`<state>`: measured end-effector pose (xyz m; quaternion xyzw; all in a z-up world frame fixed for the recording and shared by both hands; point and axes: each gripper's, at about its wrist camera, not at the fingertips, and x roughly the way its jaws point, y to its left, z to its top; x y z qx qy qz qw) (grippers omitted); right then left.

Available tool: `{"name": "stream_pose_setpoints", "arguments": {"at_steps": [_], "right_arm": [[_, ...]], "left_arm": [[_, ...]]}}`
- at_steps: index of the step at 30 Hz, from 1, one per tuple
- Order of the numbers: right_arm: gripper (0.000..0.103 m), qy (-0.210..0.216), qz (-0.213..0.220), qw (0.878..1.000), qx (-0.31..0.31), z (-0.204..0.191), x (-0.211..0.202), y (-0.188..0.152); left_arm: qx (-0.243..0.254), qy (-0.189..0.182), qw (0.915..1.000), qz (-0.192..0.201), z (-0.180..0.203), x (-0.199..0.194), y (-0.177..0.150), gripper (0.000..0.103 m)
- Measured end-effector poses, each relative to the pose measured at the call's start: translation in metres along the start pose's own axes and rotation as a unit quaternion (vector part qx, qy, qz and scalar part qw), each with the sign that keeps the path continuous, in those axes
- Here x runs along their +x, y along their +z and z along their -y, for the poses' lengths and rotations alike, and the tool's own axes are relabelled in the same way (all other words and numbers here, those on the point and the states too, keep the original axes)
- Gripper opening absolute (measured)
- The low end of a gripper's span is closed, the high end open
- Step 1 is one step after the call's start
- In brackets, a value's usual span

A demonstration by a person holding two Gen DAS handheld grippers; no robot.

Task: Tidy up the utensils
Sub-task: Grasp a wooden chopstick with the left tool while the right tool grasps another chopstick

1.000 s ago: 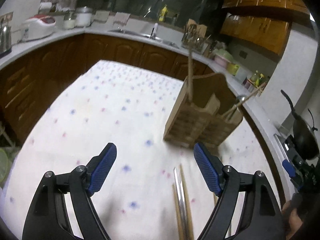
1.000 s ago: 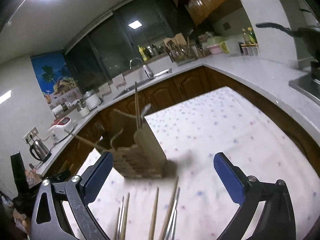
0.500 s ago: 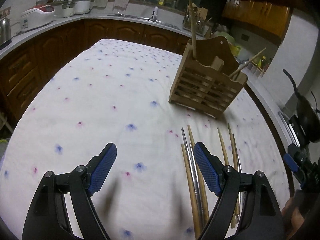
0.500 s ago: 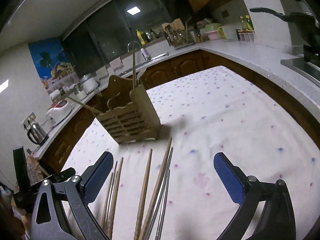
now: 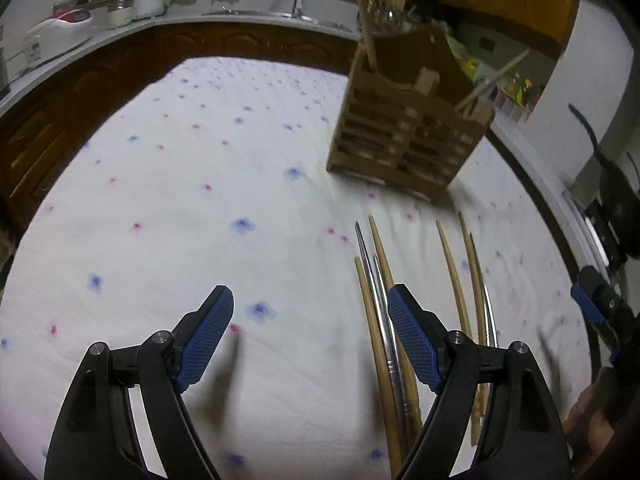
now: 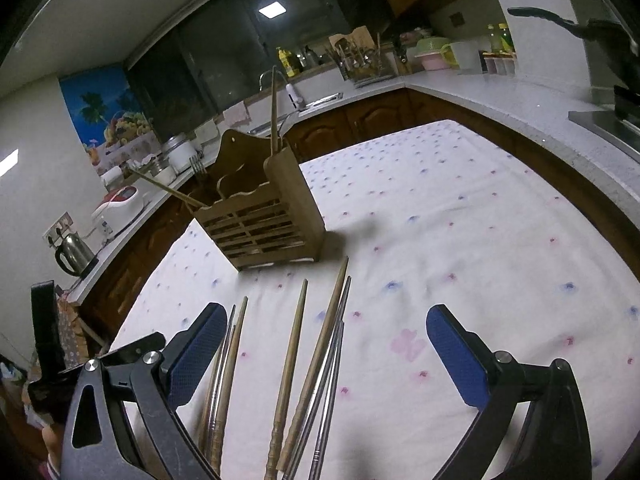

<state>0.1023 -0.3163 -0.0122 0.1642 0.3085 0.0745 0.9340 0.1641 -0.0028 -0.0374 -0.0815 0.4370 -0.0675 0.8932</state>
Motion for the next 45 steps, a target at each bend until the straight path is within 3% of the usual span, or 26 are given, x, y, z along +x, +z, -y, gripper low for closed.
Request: {"name": "stream_pose_setpoints", "arguments": {"at_steps": [3, 8, 14, 20, 28, 32, 37, 40, 43, 45], "right_arm": [[0.088, 0.006, -0.01, 1.0, -0.005, -0.002, 0.005, -0.002], [0.055, 0.007, -0.041, 0.999, -0.005, -0.003, 0.02, -0.007], [0.051, 0.008, -0.058, 0.998, -0.002, -0.002, 0.029, -0.01], [0.048, 0.011, -0.063, 0.998, 0.0, -0.003, 0.034, -0.008], [0.046, 0.014, -0.084, 0.996, -0.022, -0.014, 0.057, -0.002], [0.038, 0.016, -0.122, 0.991, -0.05, -0.028, 0.094, 0.001], [0.029, 0.0, -0.166, 0.982, -0.088, -0.044, 0.137, 0.002], [0.027, -0.017, -0.165, 0.979, -0.116, -0.051, 0.149, 0.002], [0.01, -0.038, -0.165, 0.977, -0.132, -0.054, 0.152, 0.003], [0.009, -0.036, -0.167, 0.976, -0.132, -0.054, 0.15, 0.004]], "left_arm": [[0.014, 0.006, 0.9997, -0.02, 0.007, 0.012, -0.003, 0.071], [0.025, 0.008, 0.998, -0.058, 0.015, 0.035, -0.005, 0.051], [0.022, -0.02, 0.9974, -0.065, 0.022, 0.047, 0.002, 0.05], [0.066, 0.005, 0.9962, -0.057, 0.028, 0.049, -0.001, 0.035], [0.081, 0.005, 0.9942, -0.071, 0.026, 0.052, 0.004, 0.031], [0.086, 0.013, 0.9935, -0.073, 0.032, 0.057, 0.008, 0.029], [0.087, 0.015, 0.9936, -0.07, 0.032, 0.059, 0.011, 0.013], [0.092, 0.015, 0.9936, -0.064, 0.032, 0.06, 0.011, 0.009], [0.096, 0.017, 0.9934, -0.06, 0.033, 0.06, 0.011, 0.008], [0.086, 0.009, 0.9945, -0.059, 0.03, 0.059, 0.012, 0.007]]}}
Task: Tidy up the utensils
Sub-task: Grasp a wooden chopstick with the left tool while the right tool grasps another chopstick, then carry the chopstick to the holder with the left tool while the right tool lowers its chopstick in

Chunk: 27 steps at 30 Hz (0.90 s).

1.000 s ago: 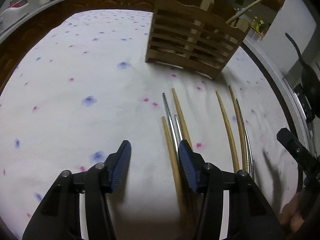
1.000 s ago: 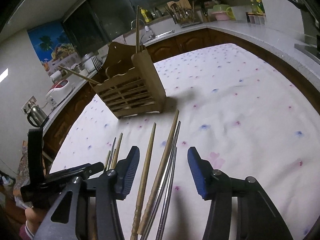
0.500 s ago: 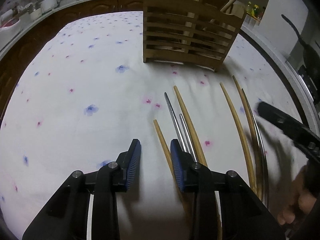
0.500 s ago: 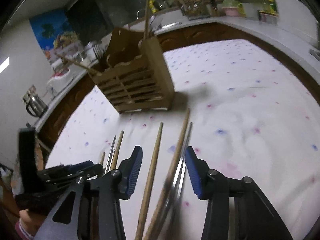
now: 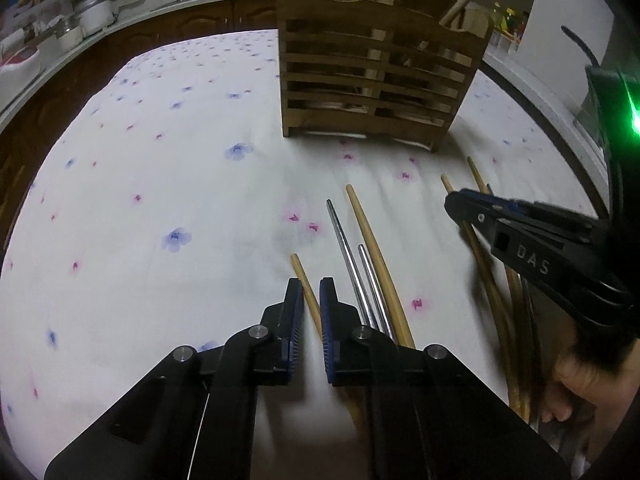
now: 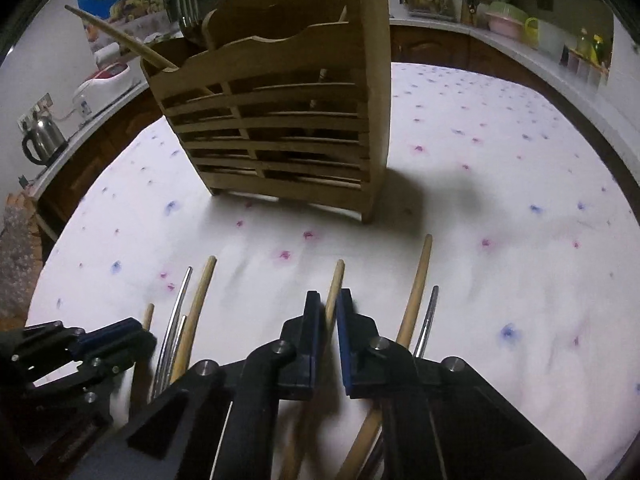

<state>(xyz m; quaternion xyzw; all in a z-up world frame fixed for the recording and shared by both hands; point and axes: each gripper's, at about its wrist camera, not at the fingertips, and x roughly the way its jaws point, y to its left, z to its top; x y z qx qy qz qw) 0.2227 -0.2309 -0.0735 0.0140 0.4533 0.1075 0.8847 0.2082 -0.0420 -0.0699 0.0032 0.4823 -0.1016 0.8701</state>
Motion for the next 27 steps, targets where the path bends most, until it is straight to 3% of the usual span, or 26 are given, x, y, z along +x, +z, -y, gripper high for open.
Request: {"name": "stream_pose_setpoints", "arguments": {"at_steps": [7, 13, 18, 22, 27], "right_arm": [[0.006, 0.058, 0.024, 0.997, 0.054, 0.014, -0.032, -0.011], [0.005, 0.082, 0.073, 0.992, 0.066, 0.019, -0.085, -0.016], [0.005, 0.087, 0.087, 0.99, 0.067, 0.016, -0.099, -0.014], [0.005, 0.095, 0.088, 0.989, 0.072, 0.014, -0.102, -0.016], [0.005, 0.097, 0.093, 0.988, 0.074, 0.014, -0.11, -0.021]], "left_arm": [[-0.042, -0.047, 0.9978, 0.02, -0.023, -0.024, -0.004, 0.0], [-0.037, -0.065, 0.9963, 0.041, -0.025, -0.051, -0.005, 0.0], [-0.022, -0.052, 0.9984, -0.005, -0.019, -0.031, -0.006, 0.004], [0.003, -0.015, 0.9993, -0.035, -0.01, -0.008, -0.008, 0.011], [0.045, 0.023, 0.9985, -0.018, 0.004, 0.001, -0.005, 0.012]]}}
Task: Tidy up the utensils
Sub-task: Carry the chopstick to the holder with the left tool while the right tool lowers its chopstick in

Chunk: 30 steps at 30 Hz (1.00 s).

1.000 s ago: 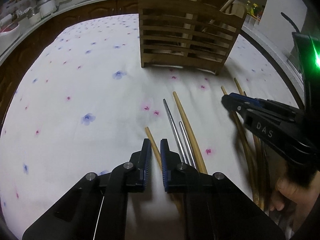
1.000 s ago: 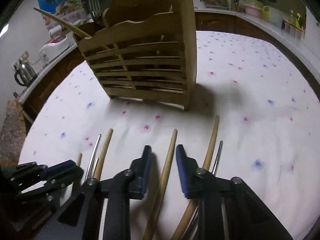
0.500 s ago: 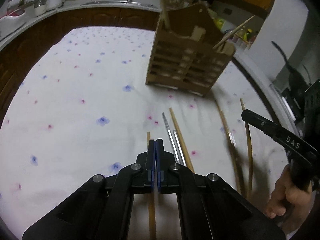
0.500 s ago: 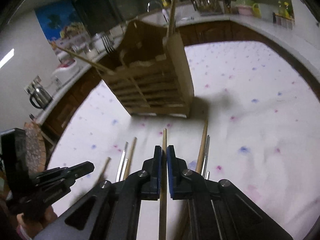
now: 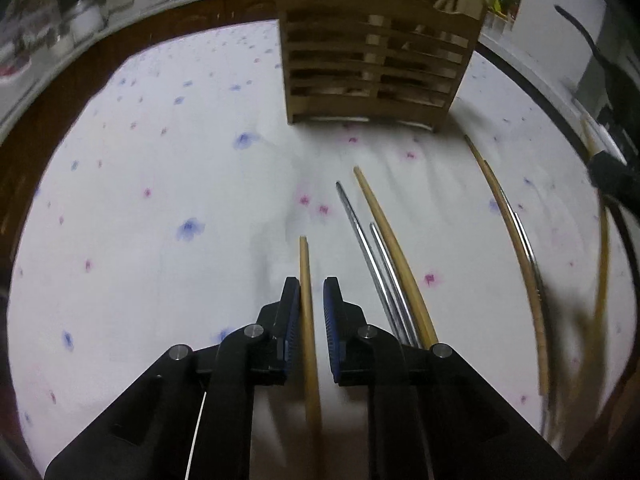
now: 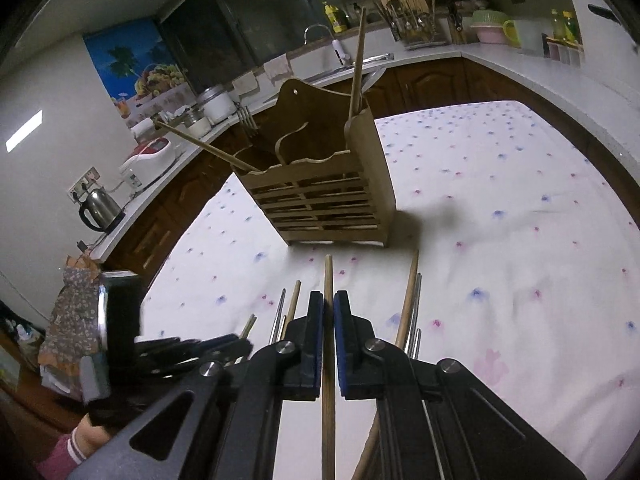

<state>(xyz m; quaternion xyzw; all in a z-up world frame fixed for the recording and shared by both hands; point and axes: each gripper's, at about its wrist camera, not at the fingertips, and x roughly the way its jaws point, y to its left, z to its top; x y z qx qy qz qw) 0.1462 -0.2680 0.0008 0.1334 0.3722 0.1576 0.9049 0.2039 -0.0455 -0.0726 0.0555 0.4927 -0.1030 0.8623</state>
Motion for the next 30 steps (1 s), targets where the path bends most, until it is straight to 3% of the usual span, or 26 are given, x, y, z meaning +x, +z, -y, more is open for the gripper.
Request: {"name": "stream_pose_setpoints", "arguments": {"at_steps": [3, 7, 13, 22, 30], "right_arm": [[0.005, 0.002, 0.004, 1.0, 0.001, -0.002, -0.004, 0.0], [0.005, 0.004, 0.014, 1.0, 0.001, -0.003, -0.012, 0.0], [0.005, 0.009, 0.037, 0.999, 0.003, -0.005, -0.032, 0.003], [0.005, 0.016, 0.086, 0.996, -0.006, -0.015, -0.066, 0.016], [0.005, 0.015, 0.123, 0.992, -0.019, -0.022, -0.089, 0.029]], "left_arm": [[0.005, -0.006, 1.0, -0.001, 0.0, 0.002, 0.003, 0.005], [-0.021, -0.028, 0.9994, 0.008, -0.012, -0.009, 0.001, 0.004], [-0.072, -0.07, 0.9928, 0.066, -0.034, -0.064, 0.0, 0.004], [-0.083, -0.098, 0.9791, 0.157, -0.042, -0.147, 0.01, 0.004], [-0.081, -0.104, 0.972, 0.194, -0.045, -0.176, 0.013, 0.004]]}}
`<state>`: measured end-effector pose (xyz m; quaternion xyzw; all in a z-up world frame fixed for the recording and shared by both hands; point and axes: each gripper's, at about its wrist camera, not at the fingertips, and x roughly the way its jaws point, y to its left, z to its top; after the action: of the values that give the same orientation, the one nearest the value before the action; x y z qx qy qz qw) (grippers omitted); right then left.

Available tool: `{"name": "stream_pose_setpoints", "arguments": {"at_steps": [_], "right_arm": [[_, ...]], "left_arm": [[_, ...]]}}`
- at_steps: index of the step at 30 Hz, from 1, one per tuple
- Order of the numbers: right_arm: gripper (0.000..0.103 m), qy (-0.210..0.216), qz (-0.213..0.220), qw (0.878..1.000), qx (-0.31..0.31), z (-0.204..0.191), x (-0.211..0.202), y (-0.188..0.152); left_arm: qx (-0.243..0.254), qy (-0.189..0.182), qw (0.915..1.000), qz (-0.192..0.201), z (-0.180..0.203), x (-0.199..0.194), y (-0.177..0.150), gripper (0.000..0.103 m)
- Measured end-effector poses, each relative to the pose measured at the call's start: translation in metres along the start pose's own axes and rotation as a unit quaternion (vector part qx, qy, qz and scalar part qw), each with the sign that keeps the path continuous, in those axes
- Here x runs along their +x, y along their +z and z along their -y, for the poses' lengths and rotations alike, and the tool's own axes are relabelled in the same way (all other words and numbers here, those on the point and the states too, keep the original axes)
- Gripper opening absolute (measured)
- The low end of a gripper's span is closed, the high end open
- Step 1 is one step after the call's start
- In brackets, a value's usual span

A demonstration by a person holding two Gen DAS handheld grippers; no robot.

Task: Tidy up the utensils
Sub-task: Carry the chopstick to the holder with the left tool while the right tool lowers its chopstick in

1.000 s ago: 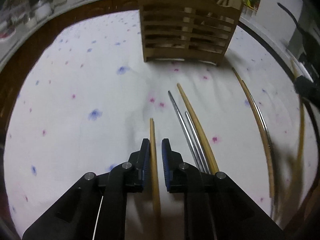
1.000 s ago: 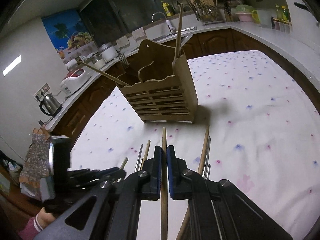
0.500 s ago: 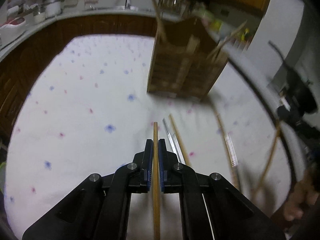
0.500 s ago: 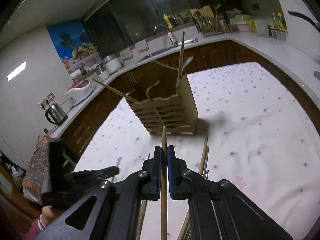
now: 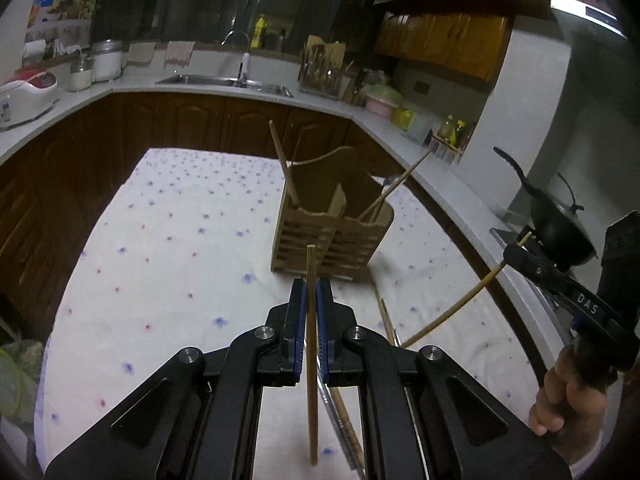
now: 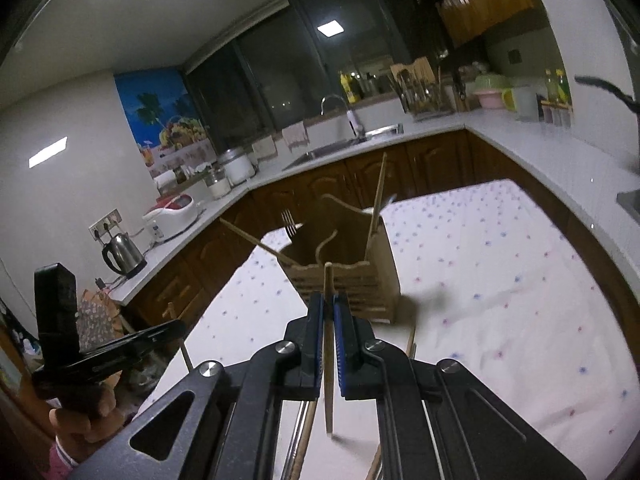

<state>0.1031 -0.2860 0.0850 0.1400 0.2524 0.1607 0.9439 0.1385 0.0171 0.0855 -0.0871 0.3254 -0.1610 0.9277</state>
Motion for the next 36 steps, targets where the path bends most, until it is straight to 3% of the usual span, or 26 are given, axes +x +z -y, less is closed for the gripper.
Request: {"name": "stream_pose_setpoints", "arguments": {"at_steps": [16, 29, 36], "right_arm": [[0.005, -0.004, 0.023, 1.0, -0.006, 0.004, -0.002, 0.018], [0.005, -0.019, 0.101, 0.994, -0.02, 0.006, 0.005, 0.086], [0.005, -0.034, 0.139, 0.99, -0.019, 0.006, 0.03, 0.122]], "left_arm": [[-0.006, 0.008, 0.9991, 0.041, 0.002, -0.004, 0.031, 0.004], [0.01, 0.023, 0.9909, 0.132, 0.027, 0.0, 0.118, 0.004], [-0.021, 0.045, 0.9833, 0.175, 0.02, 0.028, 0.161, 0.004]]}}
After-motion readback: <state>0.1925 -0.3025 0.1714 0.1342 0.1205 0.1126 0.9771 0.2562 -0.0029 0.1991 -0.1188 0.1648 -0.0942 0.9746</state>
